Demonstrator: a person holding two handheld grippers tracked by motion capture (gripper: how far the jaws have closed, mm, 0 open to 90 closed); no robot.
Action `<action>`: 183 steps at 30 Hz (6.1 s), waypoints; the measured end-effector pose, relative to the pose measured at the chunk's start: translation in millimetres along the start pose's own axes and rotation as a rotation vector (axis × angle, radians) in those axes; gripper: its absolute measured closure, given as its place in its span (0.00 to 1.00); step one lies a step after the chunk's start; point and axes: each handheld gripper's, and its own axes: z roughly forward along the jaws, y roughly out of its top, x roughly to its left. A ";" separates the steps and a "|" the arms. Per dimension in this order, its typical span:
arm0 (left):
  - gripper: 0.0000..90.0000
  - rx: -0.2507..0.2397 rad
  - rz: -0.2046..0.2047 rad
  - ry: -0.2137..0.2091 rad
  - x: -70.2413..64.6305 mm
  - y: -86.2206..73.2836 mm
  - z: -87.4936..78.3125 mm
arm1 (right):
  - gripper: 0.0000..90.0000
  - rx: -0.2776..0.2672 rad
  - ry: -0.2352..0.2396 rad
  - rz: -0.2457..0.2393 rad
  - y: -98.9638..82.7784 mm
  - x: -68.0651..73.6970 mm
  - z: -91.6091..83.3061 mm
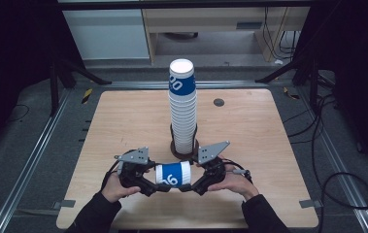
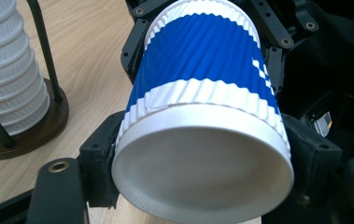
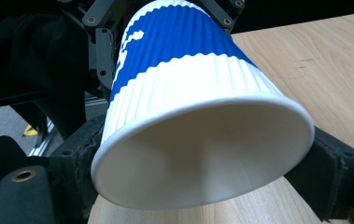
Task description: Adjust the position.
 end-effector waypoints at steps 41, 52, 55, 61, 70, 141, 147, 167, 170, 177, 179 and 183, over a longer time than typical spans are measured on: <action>0.30 0.359 0.149 0.093 -4.4 -11.0 27.0 | 0.16 0.262 -0.028 -0.060 -7.3 3.8 26.2; 0.30 0.257 0.101 0.126 6.7 -11.4 7.0 | 0.10 0.108 -0.085 -0.019 1.3 -1.7 4.9; 0.30 0.193 0.080 0.157 9.8 -11.3 -1.1 | 0.10 0.058 -0.116 -0.003 3.2 -4.1 -3.6; 0.30 0.077 0.060 0.174 11.1 -8.7 -13.4 | 0.10 -0.016 -0.141 0.033 4.9 -7.7 -14.3; 0.30 0.035 0.080 0.157 3.2 -4.0 -6.6 | 0.10 -0.085 -0.101 0.061 7.0 -7.1 -14.7; 0.31 -0.004 0.027 0.191 2.0 -3.6 2.6 | 0.11 -0.111 -0.126 0.102 10.9 -7.2 -9.7; 0.31 -0.016 0.037 0.194 -3.1 -1.9 10.4 | 0.12 -0.141 -0.094 0.119 13.2 -4.1 -2.6; 0.29 -0.004 0.027 0.182 -4.4 -2.9 15.5 | 0.23 -0.149 -0.090 0.112 13.1 -2.5 1.2; 0.29 0.016 0.016 0.193 -1.8 -5.0 15.5 | 0.23 -0.158 -0.111 0.108 14.3 -3.3 -4.9; 0.28 0.038 -0.010 0.243 5.6 -10.0 9.8 | 0.23 -0.172 -0.196 0.103 15.0 -7.4 -27.3; 0.28 0.041 -0.021 0.270 8.9 -11.1 5.9 | 0.23 -0.169 -0.224 0.103 14.1 -8.9 -33.3; 0.26 0.030 -0.057 0.321 15.7 -13.4 -2.6 | 0.23 -0.149 -0.284 0.109 11.4 -11.4 -43.3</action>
